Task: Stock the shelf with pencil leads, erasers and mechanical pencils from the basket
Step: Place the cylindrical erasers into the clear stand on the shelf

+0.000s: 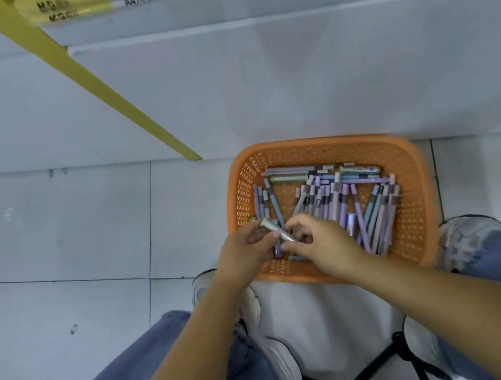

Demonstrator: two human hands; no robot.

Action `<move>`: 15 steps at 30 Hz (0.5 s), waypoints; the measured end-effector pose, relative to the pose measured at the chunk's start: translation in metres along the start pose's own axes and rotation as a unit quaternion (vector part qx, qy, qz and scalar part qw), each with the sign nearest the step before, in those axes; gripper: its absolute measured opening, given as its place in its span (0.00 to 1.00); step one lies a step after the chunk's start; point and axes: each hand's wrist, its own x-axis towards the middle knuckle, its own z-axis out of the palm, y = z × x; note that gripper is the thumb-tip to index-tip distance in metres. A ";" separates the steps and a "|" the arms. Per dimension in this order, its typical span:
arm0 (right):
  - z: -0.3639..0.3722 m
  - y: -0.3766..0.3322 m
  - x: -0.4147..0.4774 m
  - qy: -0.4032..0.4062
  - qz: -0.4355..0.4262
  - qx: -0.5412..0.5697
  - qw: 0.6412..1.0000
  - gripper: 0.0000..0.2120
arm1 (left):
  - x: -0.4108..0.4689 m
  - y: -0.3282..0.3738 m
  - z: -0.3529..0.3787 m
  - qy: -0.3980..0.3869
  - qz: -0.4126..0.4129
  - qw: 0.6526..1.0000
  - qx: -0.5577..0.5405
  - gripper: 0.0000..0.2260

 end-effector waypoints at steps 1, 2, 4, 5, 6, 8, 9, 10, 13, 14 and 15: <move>0.003 -0.007 0.001 -0.005 -0.012 0.015 1.000 0.11 | -0.001 0.001 -0.004 0.003 0.001 0.999 -0.045 0.12; 0.005 -0.013 0.003 -0.009 -0.023 0.027 0.999 0.11 | -0.002 0.002 -0.011 0.011 0.006 0.997 -0.078 0.10; 0.008 -0.016 0.010 -0.014 -0.026 0.023 0.999 0.10 | -0.003 0.002 -0.029 0.035 0.015 0.989 -0.143 0.12; 0.008 -0.015 0.015 -0.016 -0.012 0.009 1.000 0.11 | -0.003 0.002 -0.039 0.055 0.016 0.983 -0.172 0.13; 0.009 -0.012 0.020 -0.023 0.011 -0.007 1.000 0.12 | -0.003 0.002 -0.050 0.074 0.016 0.978 -0.195 0.13; 0.014 -0.006 0.031 -0.046 0.052 -0.049 0.996 0.16 | -0.002 -0.001 -0.066 0.096 0.012 0.972 -0.212 0.13; 0.020 -0.006 0.036 -0.056 0.061 -0.061 0.995 0.19 | -0.002 -0.004 -0.072 0.096 0.012 0.973 -0.209 0.13; 0.027 -0.007 0.042 -0.064 0.063 -0.057 0.994 0.23 | -0.001 -0.007 -0.076 0.092 0.009 0.974 -0.205 0.13; 0.053 -0.016 0.054 -0.068 0.052 -0.033 0.996 0.32 | 0.001 -0.018 -0.077 0.071 0.003 0.981 -0.183 0.13; 0.060 -0.018 0.057 -0.057 0.047 -0.048 0.996 0.34 | 0.001 -0.020 -0.076 0.065 0.002 0.982 -0.177 0.13; 0.067 -0.019 0.059 -0.040 0.044 -0.065 0.996 0.35 | 0.001 -0.022 -0.075 0.060 0.001 0.983 -0.173 0.13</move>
